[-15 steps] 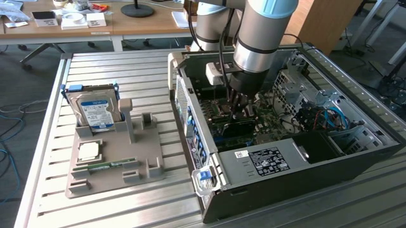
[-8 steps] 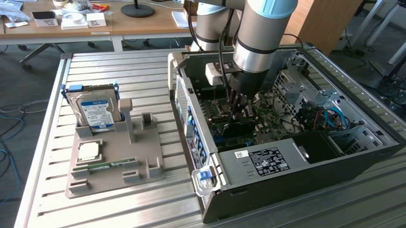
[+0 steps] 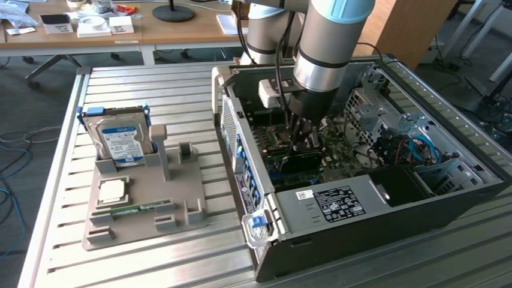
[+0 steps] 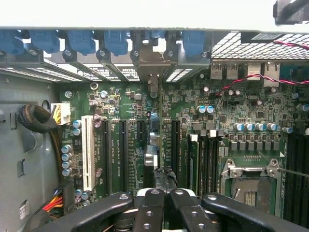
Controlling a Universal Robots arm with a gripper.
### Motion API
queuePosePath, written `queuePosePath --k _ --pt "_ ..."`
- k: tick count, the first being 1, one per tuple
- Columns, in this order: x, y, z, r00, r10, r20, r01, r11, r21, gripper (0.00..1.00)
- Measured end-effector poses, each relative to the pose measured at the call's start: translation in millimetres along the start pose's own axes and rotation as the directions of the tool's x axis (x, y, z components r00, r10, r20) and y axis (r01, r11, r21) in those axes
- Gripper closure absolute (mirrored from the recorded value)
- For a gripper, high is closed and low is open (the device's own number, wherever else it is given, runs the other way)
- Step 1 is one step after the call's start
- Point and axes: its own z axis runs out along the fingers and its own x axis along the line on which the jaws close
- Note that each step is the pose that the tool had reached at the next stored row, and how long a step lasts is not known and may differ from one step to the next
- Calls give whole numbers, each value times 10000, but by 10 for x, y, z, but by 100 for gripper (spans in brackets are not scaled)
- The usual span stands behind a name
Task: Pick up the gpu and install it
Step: 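Press down on the gpu until it lock into place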
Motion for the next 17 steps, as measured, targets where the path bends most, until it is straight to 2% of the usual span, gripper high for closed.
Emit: queuePosePath --k 5,7,9,17 --pt "0 1 1 10000 1 4 -1 10000 2 89" --pt "-3 0 -19 10000 2 27 -3 10000 11 89" --pt "-3 1 -96 10000 3 3 -3 10000 2 89" --pt "-9 -2 -382 10000 1 3 -1 10000 2 89"
